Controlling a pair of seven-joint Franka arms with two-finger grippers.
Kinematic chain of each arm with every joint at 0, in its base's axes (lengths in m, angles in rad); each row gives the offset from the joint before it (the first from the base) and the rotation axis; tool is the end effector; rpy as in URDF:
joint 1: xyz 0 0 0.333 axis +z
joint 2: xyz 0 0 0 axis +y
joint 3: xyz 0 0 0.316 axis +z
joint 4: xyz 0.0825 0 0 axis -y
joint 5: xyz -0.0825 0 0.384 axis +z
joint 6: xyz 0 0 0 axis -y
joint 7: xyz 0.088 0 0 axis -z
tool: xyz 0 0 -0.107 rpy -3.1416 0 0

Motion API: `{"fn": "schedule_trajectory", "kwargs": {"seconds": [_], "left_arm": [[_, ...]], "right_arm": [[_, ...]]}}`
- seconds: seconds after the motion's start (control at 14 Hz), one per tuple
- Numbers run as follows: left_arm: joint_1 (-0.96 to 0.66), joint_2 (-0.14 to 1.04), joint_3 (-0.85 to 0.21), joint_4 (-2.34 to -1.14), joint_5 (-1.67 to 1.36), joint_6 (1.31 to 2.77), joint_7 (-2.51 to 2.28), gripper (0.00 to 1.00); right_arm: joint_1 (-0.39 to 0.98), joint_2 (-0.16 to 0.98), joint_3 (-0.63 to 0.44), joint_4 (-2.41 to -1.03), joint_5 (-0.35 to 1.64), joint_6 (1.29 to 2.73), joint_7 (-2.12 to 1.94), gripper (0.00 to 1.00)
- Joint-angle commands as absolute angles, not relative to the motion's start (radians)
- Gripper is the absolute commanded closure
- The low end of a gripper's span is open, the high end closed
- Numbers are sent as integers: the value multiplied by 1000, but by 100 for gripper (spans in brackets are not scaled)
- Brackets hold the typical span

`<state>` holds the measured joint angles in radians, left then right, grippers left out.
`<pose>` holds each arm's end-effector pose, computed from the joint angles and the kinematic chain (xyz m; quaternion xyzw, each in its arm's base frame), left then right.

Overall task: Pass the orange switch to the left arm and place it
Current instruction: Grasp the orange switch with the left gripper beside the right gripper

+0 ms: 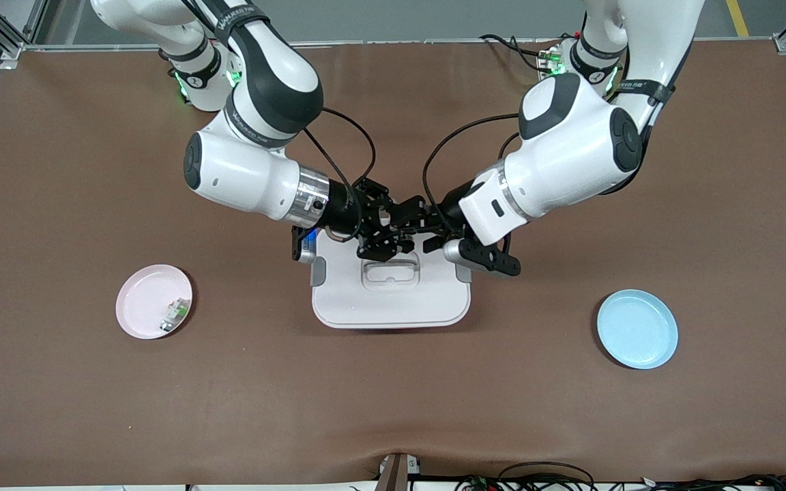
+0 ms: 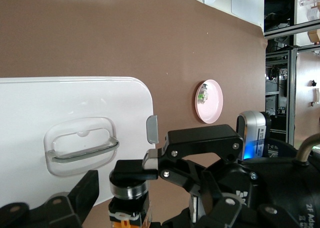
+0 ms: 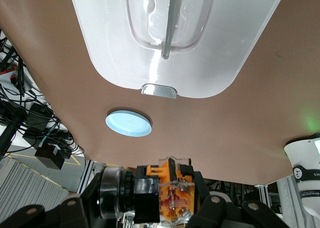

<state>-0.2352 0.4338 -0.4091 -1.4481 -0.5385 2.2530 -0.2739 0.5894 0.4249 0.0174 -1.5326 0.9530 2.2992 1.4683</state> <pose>0.5948 -0.3977 0.5048 0.9316 -0.0173 0.0300 0.3619 0.5781 0.4200 0.4556 -0.6924 0.5866 0.2613 0.3290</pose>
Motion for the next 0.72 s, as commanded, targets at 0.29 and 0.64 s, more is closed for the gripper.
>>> {"fn": "schedule_trajectory", "kwargs": {"seconds": [0.29, 0.64], "left_arm": [[-221, 384, -413, -1526, -545, 2252, -256, 10], [-204, 328, -413, -1585, -545, 2194, -233, 10]], "right_arm": [[598, 428, 6, -1525, 969, 2303, 1479, 91], [598, 428, 6, -1525, 969, 2301, 1479, 91]]}}
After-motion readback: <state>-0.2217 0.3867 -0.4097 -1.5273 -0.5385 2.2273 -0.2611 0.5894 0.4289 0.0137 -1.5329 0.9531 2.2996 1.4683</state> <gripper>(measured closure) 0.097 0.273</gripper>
